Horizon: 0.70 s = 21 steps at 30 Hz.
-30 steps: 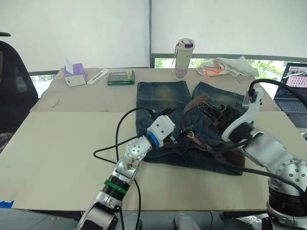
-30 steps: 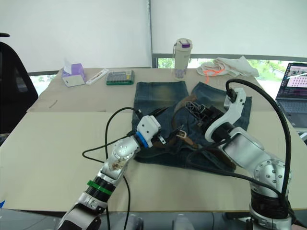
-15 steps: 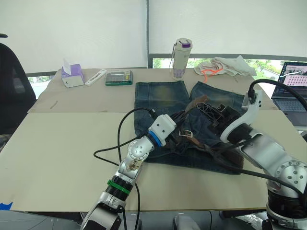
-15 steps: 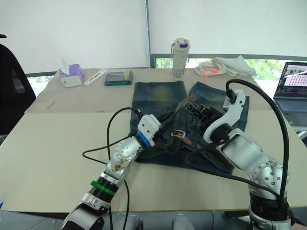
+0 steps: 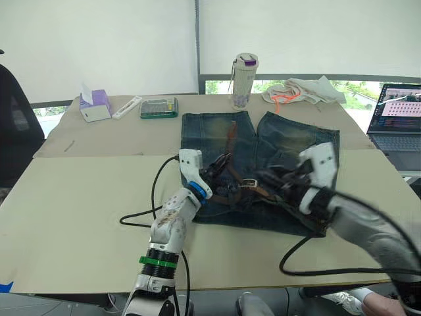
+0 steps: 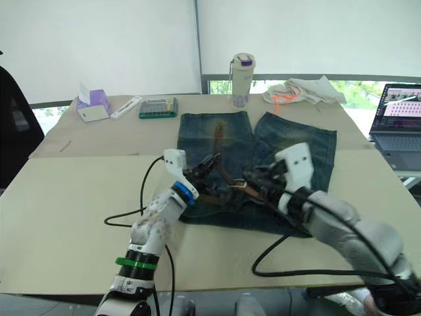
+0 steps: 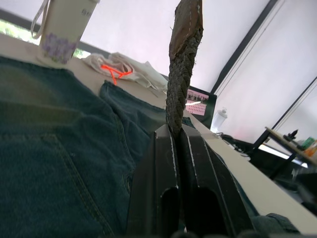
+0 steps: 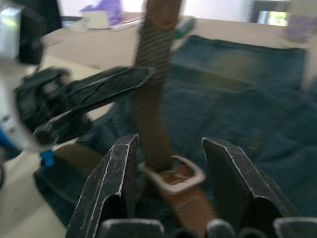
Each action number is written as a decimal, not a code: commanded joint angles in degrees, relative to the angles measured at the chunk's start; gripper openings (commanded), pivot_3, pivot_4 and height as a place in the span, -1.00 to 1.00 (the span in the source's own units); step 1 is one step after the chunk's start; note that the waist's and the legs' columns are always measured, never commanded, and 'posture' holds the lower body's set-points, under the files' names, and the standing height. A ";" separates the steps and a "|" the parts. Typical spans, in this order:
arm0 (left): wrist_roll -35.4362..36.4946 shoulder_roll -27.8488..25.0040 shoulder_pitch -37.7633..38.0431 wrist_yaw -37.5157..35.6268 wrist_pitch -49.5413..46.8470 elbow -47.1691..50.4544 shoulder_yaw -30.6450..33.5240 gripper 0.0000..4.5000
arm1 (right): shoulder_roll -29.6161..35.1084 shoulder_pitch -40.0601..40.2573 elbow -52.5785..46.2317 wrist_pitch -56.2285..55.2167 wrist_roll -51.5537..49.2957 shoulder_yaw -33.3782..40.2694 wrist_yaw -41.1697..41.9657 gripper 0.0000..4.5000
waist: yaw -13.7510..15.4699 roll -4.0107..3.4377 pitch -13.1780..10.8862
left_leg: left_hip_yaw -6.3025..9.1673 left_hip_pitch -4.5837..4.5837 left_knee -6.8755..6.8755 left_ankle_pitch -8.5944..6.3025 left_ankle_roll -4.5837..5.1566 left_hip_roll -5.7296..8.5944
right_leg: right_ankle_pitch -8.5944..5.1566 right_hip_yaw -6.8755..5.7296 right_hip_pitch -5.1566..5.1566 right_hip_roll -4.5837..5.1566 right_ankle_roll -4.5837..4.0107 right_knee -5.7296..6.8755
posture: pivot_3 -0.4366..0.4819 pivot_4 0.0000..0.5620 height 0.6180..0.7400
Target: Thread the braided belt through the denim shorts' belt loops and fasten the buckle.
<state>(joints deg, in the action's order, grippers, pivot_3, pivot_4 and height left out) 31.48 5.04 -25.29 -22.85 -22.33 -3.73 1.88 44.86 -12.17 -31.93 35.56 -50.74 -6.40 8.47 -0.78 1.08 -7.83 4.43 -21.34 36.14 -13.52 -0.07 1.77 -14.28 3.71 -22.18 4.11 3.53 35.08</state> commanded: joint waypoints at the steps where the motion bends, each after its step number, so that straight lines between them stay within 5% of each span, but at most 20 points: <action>1: 5.17 -0.04 -0.22 -0.55 -3.91 3.85 1.98 -1.00 | -0.32 2.40 1.86 -4.72 8.62 -1.93 7.26 0.06 | 0.27 0.01 0.00 | -0.01 -0.01 0.03 0.00 0.00 0.04 | 0.10 0.00 0.00 0.05 -0.17 0.00 | -0.05 -0.47 1.00; 10: 5.62 -5.85 2.54 -4.94 -5.89 8.77 1.20 -1.00 | -1.15 8.61 8.57 -2.24 18.59 -4.70 16.53 0.06 | 0.10 0.02 0.01 | 0.01 0.09 0.05 0.00 -0.01 0.17 | 0.12 0.00 0.08 0.19 -0.18 0.00 | -0.05 -0.47 1.00; 21: 5.90 -8.41 5.22 -3.43 -4.49 11.04 4.05 -1.00 | -3.59 11.20 12.45 1.40 24.34 -2.68 18.21 0.06 | 0.11 0.26 0.20 | 0.10 0.20 0.04 -0.01 -0.02 0.16 | 0.12 0.04 0.17 0.21 -0.19 0.01 | -0.05 -0.47 1.00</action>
<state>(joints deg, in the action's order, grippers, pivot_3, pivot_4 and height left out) 38.25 -3.00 -19.64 -26.39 -29.78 5.20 5.20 41.30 -2.37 -21.62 34.58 -27.66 -9.34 26.26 -0.67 1.33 -7.63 4.52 -21.15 36.18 -13.53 -0.09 1.94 -14.16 3.75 -22.01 4.33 3.34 35.09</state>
